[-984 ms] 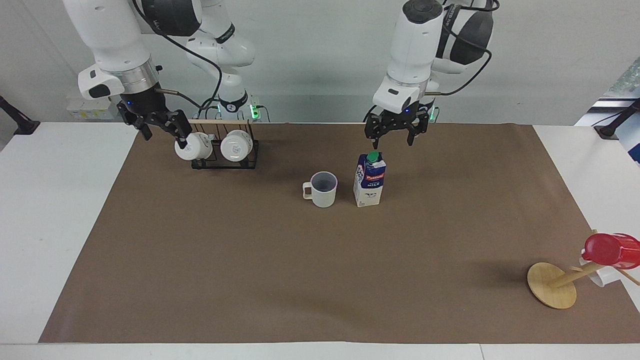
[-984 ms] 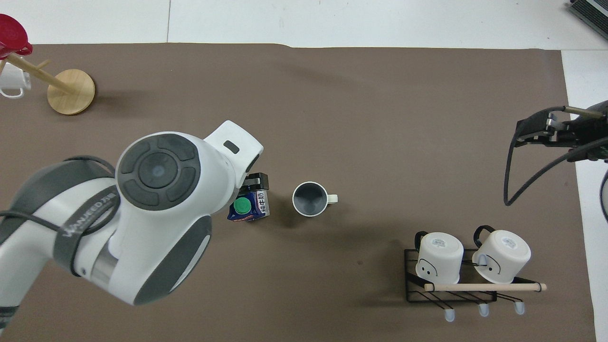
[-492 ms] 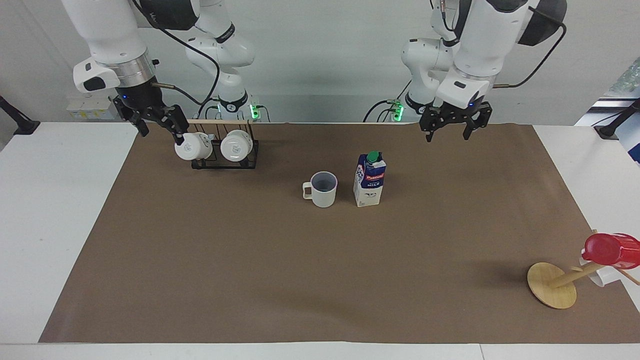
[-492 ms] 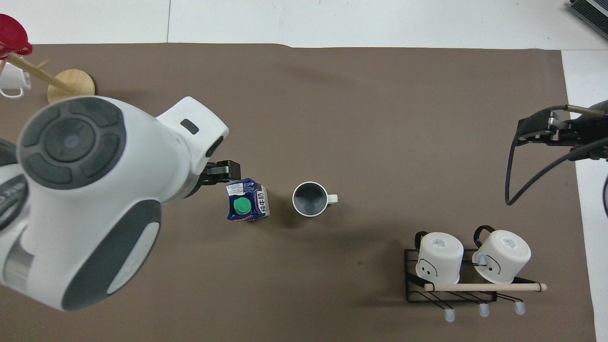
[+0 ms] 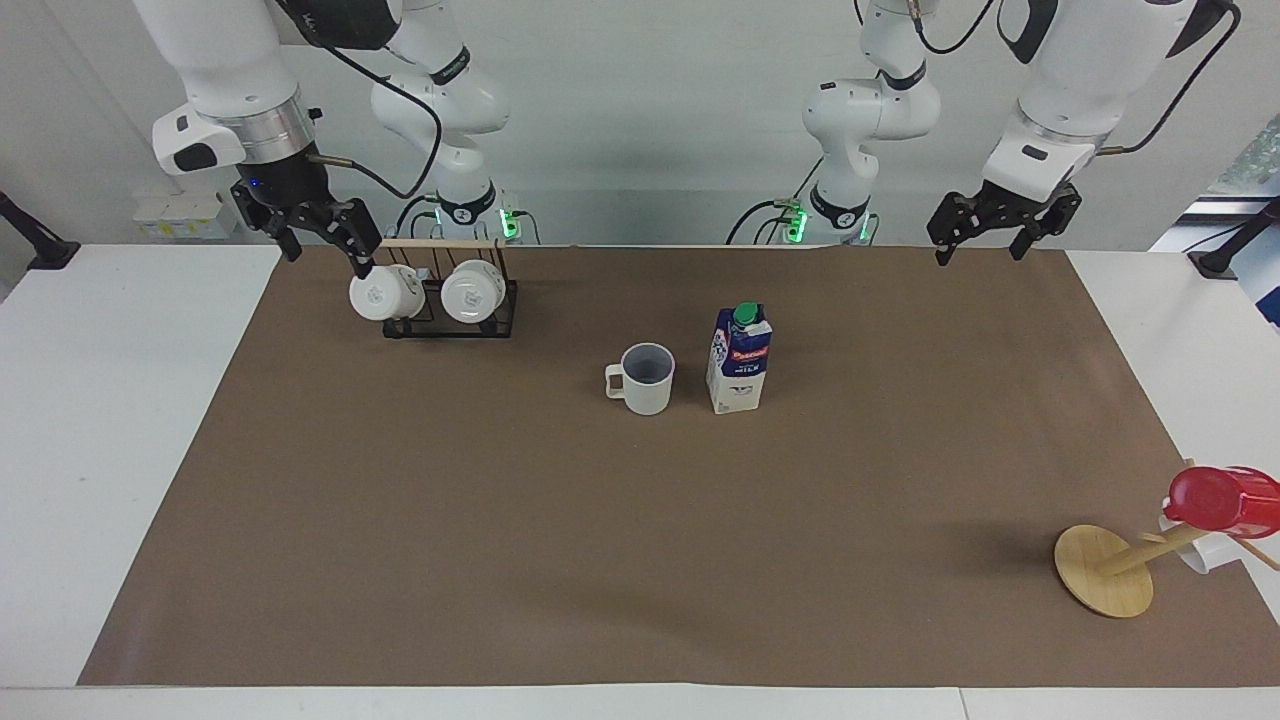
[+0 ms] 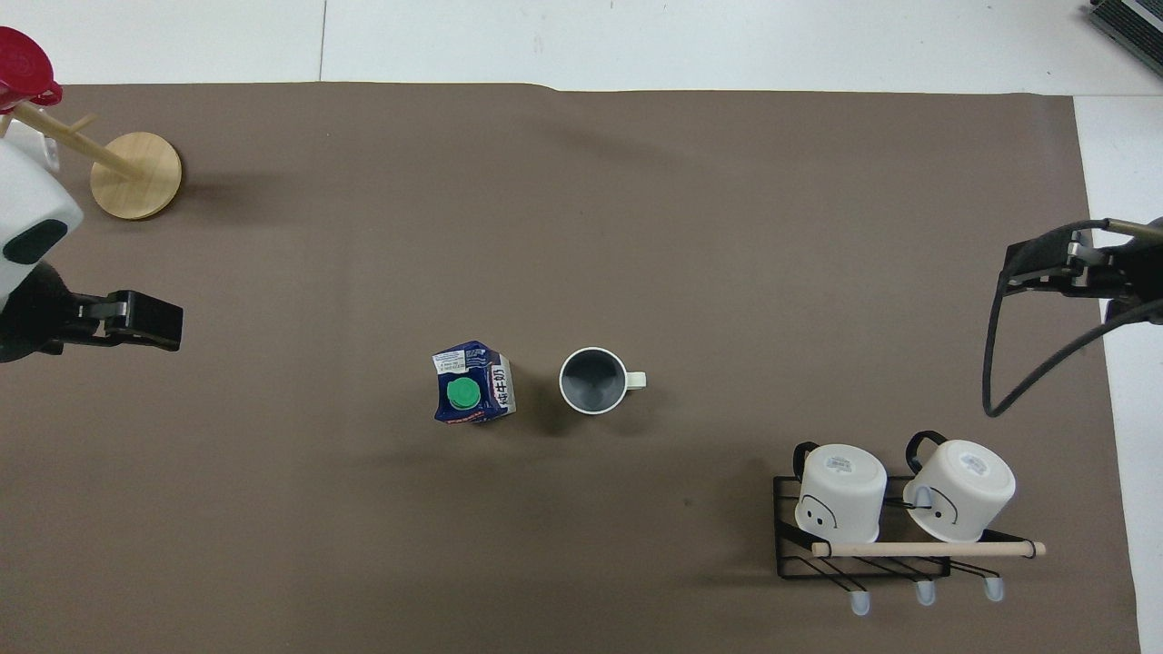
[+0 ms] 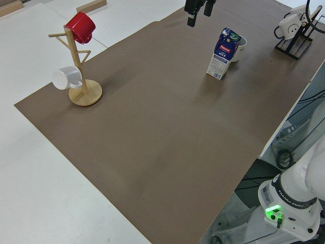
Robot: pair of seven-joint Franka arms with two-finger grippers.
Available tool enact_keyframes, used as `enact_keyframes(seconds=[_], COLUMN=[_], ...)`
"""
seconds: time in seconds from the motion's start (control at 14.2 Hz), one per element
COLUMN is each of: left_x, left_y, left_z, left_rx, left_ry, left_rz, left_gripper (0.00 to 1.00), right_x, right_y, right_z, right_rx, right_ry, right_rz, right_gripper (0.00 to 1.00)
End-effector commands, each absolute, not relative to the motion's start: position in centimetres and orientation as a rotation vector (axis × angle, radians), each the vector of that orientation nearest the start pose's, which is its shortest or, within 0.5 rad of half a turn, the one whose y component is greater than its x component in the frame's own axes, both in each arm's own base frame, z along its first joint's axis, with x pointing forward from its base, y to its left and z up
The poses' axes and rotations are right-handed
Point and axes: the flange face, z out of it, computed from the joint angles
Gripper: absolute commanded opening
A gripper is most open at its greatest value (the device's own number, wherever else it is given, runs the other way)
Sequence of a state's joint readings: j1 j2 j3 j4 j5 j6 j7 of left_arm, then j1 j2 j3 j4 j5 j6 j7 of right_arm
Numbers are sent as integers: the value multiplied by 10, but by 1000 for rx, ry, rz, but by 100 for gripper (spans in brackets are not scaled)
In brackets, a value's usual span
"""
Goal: Place cup and milk on table
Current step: 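Open the left gripper and withdraw it from the carton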
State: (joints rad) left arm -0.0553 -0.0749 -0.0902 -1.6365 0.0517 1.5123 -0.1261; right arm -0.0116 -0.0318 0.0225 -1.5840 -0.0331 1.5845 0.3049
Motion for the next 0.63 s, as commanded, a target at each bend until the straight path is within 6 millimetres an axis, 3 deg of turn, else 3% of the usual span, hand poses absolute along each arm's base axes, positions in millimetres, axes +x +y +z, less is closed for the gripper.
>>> enact_keyframes(seconds=[0.0,0.56], left_x=[518,520], left_y=[-71,-66], left_z=[633,634], left_rx=[-3109,-3188], left_ry=[34,-1], left_rz=[88,88], left_gripper=[100,100], right_x=[539,539], right_y=[1,2], right_z=[637,637], right_rx=[-3147,-3148], right_ry=[374,349], right_rz=[-62,-68], right_gripper=[100,100])
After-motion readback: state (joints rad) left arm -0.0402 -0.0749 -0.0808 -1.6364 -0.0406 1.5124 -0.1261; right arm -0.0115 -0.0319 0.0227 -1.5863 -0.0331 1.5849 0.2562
